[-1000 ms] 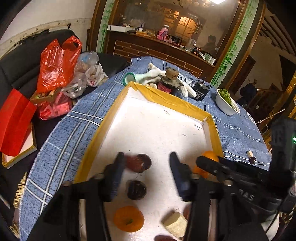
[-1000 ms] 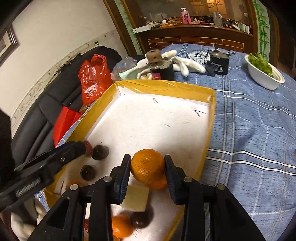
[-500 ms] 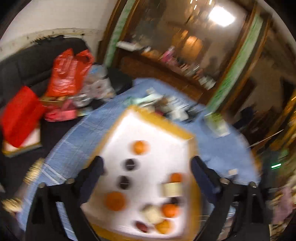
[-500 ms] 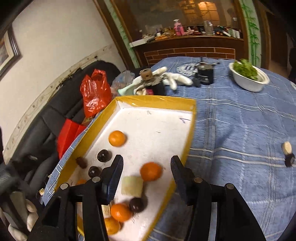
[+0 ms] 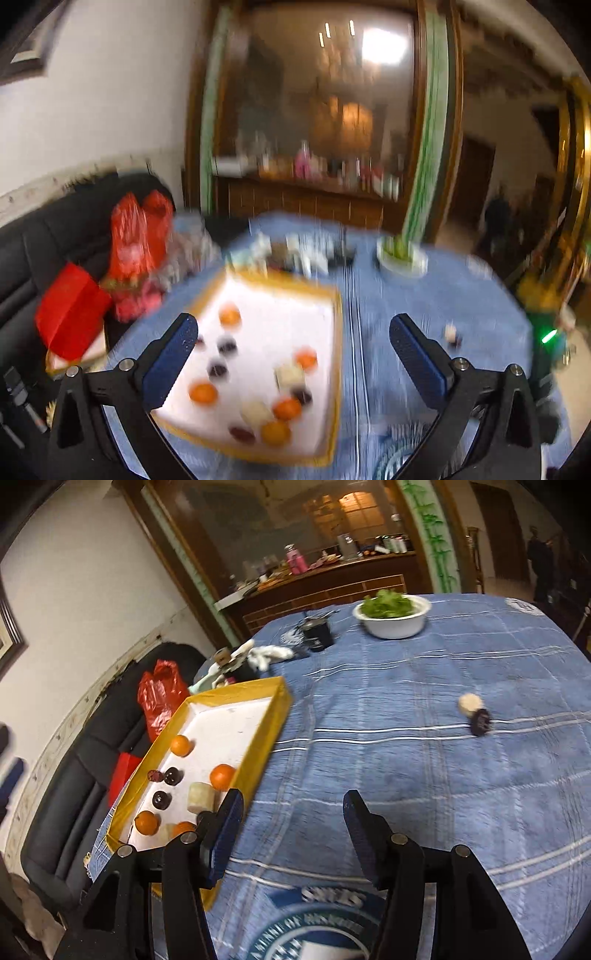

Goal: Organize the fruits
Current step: 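Grasp a white yam slice with the left tool while the right tool grasps a dark plum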

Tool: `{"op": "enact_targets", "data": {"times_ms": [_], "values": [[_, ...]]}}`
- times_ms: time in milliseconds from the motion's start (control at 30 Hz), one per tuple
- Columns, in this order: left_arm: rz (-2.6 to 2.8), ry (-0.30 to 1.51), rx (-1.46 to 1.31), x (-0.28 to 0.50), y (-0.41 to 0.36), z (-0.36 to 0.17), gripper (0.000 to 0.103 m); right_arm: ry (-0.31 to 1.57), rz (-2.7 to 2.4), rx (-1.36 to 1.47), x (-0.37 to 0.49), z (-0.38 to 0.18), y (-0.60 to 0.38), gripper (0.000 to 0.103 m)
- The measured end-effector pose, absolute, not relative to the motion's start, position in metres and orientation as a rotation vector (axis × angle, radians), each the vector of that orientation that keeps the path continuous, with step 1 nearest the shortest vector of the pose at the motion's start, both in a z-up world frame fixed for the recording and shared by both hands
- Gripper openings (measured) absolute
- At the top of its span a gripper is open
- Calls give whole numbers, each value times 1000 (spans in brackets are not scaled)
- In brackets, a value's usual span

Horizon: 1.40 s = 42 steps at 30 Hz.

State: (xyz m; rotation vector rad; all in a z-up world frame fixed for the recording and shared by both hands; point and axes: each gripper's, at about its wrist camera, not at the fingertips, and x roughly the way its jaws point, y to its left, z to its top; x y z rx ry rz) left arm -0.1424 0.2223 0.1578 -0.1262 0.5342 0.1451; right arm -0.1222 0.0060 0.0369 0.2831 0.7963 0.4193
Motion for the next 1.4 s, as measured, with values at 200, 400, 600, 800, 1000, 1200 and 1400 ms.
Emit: {"op": "enact_targets", "data": {"times_ms": [200,400,600,800,1000,1200,1400], "values": [[148,623,-20,-142,177,129,103,775,374,277,-141,36,-29,63],[156,629,90,-150,143,126,103,757,314,266,-153,34,-63,63],[143,644,108,-148,136,127,103,755,271,270,-152,32,-84,63],[124,672,95,-142,136,122,103,761,255,278,-148,29,-91,63],[110,707,84,-134,137,113,103,779,249,281,-143,22,-91,63],[91,735,75,-129,137,107,103,794,248,278,-139,15,-89,63],[79,759,71,-122,136,100,103,808,237,276,-134,11,-93,63]]}}
